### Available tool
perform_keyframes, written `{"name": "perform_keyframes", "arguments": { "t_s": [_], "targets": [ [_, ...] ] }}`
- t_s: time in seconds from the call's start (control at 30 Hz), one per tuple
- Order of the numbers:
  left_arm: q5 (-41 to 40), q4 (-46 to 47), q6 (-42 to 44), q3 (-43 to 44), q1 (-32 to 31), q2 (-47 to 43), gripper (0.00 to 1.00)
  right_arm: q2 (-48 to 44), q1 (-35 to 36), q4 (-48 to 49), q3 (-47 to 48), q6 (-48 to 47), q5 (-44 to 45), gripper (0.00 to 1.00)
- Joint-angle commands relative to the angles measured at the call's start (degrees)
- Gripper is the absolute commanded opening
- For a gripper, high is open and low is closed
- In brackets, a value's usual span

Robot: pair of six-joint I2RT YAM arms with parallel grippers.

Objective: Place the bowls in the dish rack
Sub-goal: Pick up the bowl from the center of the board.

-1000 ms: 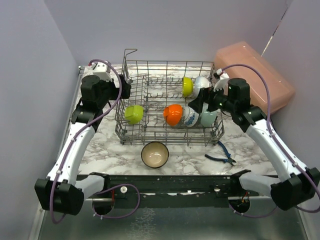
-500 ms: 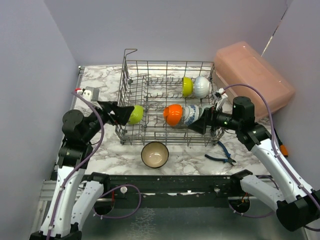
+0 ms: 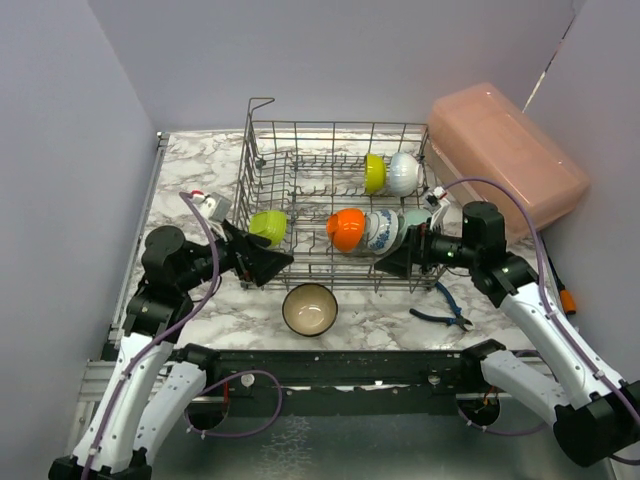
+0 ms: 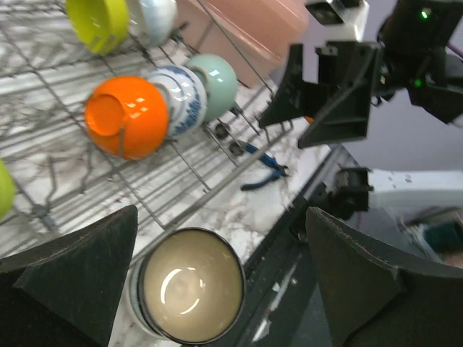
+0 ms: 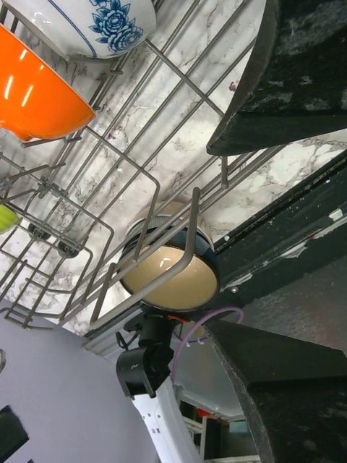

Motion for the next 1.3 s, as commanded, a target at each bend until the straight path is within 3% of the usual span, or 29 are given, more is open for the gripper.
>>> {"name": "perform_keyframes", "arguments": {
  "t_s": [0.0,0.1,0.3,0.4,0.63,0.87,1.0,1.1,1.27],
  "targets": [
    [5.28,-0.71,1.8,2.06,-5.35,5.0,0.99,1.05,0.05,2.7,-0.75,0.74,-1.47,1.0],
    [4.25,-1.13,3.14,3.03,-10.11,9.0,0.99,1.65,0.05,3.77,-0.87,1.15,-1.15,1.0],
    [-2.78,-5.39,8.92,4.19,-26.56,16.14,0.98,2.35,0.05,4.06,-1.2,2.1,1.62,1.0],
    [-10.77,-10.53,10.59,4.41,-35.83,18.61,0.95,2.71,0.05,4.16,-1.34,2.33,2.77,1.0],
    [-31.53,-16.37,4.04,4.53,-50.12,22.39,0.8,3.3,0.04,3.97,-1.38,2.44,5.02,1.0],
    [-51.68,-22.21,-1.08,6.58,-63.77,31.78,0.77,3.26,0.05,3.53,-1.03,2.1,6.19,1.0],
    [-58.81,-24.44,-1.72,8.61,-67.41,34.87,0.71,2.84,0.05,2.56,-0.49,1.44,6.84,1.0],
    [-62.42,-24.99,-1.85,9.15,-68.17,34.99,0.6,2.39,0.05,2.0,-0.49,1.21,7.15,1.0],
    [-63.39,-24.99,-1.66,8.65,-68.21,35.25,0.54,1.8,0.05,1.39,-0.45,0.97,7.46,1.0]
  ]
}}
